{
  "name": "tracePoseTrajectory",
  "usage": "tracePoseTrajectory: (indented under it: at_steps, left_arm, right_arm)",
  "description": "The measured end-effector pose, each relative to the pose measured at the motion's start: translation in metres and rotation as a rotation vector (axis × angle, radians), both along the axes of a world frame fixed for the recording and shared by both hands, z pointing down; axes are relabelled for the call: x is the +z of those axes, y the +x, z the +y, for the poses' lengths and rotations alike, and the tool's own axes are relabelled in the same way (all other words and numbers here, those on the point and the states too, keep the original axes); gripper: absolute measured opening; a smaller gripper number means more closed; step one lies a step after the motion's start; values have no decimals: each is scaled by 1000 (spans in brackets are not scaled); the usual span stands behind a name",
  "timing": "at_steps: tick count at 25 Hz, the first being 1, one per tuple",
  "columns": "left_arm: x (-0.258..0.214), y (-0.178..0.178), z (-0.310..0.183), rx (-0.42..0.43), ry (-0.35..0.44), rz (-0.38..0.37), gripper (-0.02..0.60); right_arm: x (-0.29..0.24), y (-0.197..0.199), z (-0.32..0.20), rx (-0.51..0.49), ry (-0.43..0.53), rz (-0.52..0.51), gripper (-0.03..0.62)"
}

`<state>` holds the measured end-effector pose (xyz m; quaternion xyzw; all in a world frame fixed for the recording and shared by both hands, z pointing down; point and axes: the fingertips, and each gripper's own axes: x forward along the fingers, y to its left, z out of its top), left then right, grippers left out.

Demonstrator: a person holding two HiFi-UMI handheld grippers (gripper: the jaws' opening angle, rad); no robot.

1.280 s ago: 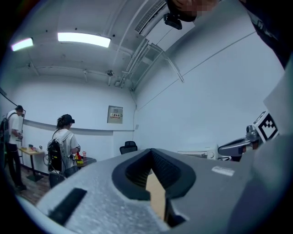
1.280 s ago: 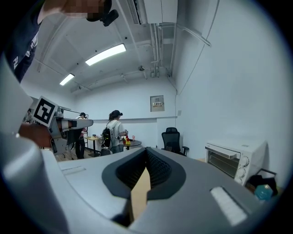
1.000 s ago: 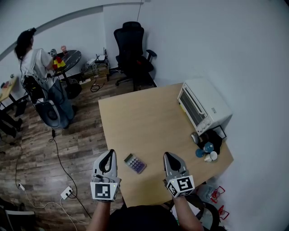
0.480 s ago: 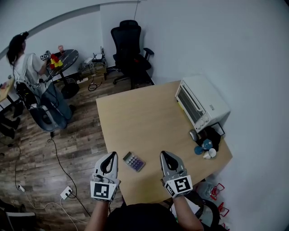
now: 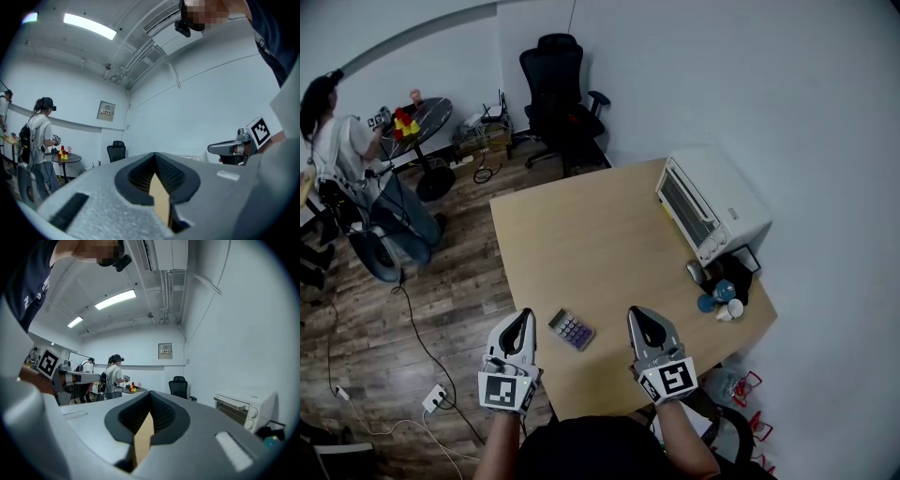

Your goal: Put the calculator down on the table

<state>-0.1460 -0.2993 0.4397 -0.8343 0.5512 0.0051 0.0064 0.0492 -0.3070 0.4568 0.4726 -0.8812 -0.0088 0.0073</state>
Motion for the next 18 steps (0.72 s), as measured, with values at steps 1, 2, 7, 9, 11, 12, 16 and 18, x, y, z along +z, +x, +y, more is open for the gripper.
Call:
tracePoseTrajectory:
  at_steps: [1,2,7,9,11,12,16,18]
  left_arm:
    - [1,0,0,0,-4,-1,5]
    - [1,0,0,1,-4,0,5]
    - [4,2,-3,0,-19,9,5]
    - [3,0,-5,-15,-13,-6,5]
    - [3,-1,-5,-17,-15,-5,5]
    - [4,-1,-6,-15,-26,1,5]
    - [10,-2,-7,-5,-40,17,5]
    - [13,-4,-6,-19,-38,13,5]
  right_arm:
    - [0,2,0,5,-1,0,5]
    - [0,3,0,10,1,2,5]
    - [1,9,-3,22,4,-3,5]
    - [0,8,-5,24,5,-3,5]
    - [-2,9,-6,30,5,-1,5]
    - [-2,9,-6,31,5,1,5]
    - [-2,4,-6,15,9,5,5]
    - [-1,3,-6,9,7,11,5]
